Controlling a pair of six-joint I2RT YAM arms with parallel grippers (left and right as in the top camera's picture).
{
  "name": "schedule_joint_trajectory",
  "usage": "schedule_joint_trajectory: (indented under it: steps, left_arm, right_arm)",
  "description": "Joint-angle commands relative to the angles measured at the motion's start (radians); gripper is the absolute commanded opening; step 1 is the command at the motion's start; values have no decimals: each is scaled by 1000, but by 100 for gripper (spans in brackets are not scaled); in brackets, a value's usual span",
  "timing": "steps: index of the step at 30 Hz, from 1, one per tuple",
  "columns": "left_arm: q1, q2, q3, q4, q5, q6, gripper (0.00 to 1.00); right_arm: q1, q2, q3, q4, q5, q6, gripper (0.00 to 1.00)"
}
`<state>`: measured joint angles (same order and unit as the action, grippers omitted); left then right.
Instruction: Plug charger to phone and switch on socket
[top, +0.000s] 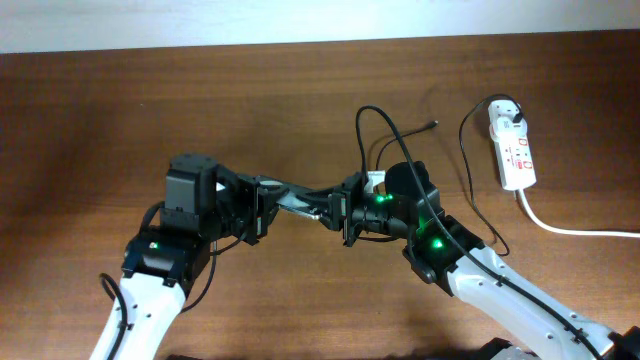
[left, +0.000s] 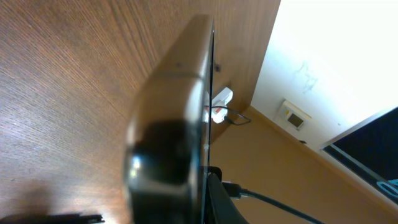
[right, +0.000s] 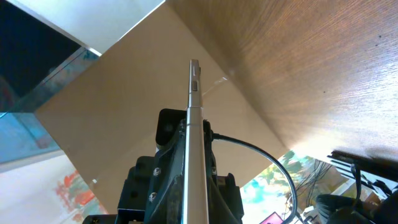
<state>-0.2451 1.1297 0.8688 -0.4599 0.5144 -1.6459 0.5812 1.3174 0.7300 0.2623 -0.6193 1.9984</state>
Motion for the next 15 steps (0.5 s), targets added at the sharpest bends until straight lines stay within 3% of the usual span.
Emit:
schedule_joint_trajectory:
  steps: [1,4,7,9,11,13,15]
  left_arm:
    - [-3,3,2,-4,-35,-18,0]
    - [-3,3,2,-4,-86,5,0]
    - [0,3,2,-5,-249,146,0]
    - [35,3,2,-4,-287,249,0]
    - [119,3,2,-5,-256,394,0]
    - [199,4,2,-16,-126,505,0]
    - [230,4,2,-62,-28,580,0]
  right_arm:
    - [8,-8,3,3,-35,-94,17]
    - [7,-8,3,2,-30,-102,29]
    - [6,-8,3,-25,35,-220,52]
    - [6,-8,3,-129,106,-297,61]
    - [6,-8,3,-303,212,-328,71]
    - [6,-8,3,-475,357,-328,84]
    - [6,-8,3,-618,550,-350,85]
